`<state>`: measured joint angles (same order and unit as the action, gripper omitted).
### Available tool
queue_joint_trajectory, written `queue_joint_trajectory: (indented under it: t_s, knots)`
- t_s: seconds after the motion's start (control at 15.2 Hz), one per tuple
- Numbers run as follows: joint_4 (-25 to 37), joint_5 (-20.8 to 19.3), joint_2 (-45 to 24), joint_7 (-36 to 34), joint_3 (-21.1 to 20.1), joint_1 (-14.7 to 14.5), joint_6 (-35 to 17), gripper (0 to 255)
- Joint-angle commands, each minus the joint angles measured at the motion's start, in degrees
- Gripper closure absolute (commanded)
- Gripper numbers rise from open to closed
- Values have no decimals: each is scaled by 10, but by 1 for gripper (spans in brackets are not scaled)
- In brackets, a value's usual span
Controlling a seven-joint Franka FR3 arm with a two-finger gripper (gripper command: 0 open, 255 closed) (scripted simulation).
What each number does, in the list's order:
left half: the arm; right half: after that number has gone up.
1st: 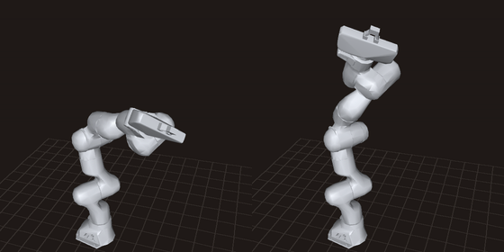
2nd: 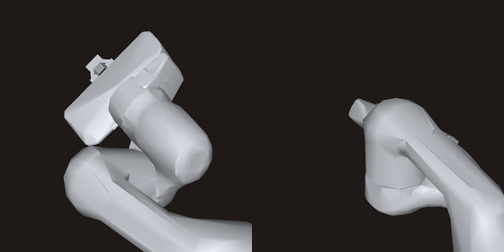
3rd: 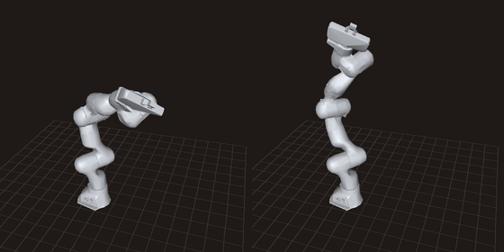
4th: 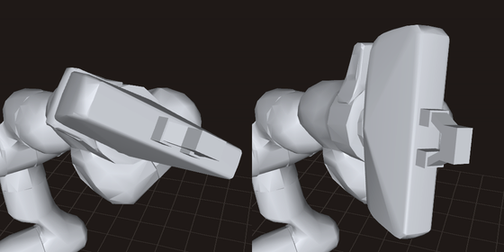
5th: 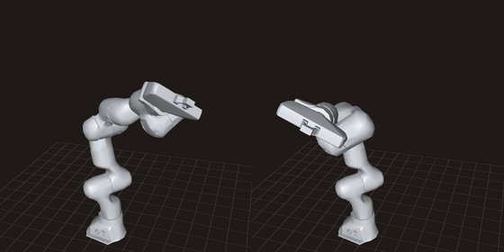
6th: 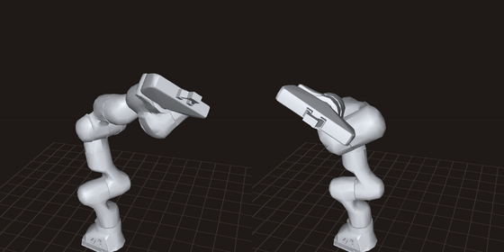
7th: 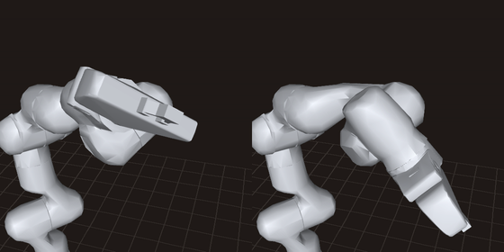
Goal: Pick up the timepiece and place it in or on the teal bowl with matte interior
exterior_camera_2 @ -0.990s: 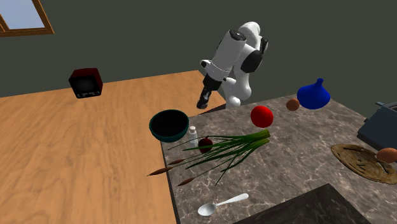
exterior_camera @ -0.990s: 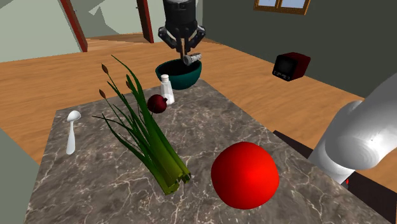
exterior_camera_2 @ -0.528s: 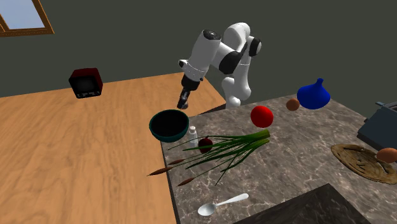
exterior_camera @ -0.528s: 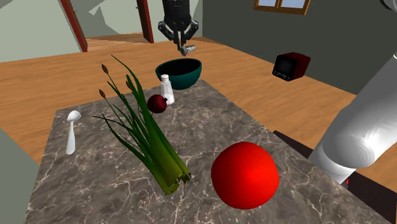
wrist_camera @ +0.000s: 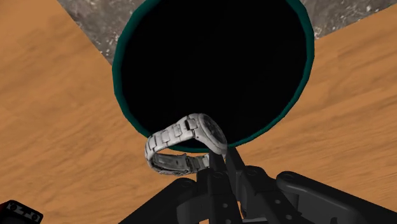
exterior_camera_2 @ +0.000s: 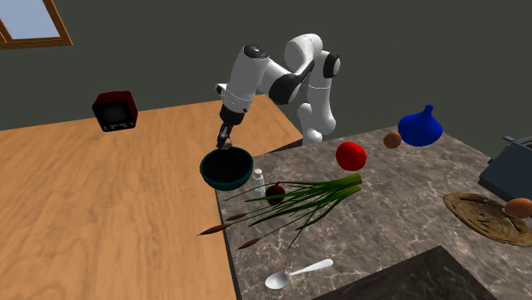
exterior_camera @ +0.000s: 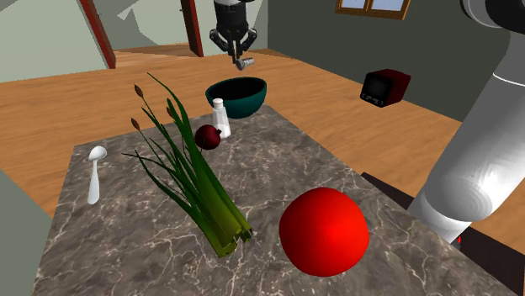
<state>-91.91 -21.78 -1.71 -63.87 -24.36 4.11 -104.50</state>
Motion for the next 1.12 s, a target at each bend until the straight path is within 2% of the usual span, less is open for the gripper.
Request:
queue_joint_trajectory:
  t_s: [0.0, 0.66, 1.06]
  knots:
    - [-17, 0, 3, -3, 1, 1, -15, 255]
    - [-100, -7, 8, -28, 4, 5, -89, 255]
    - [-100, -7, 8, -28, 4, 4, -89, 255]
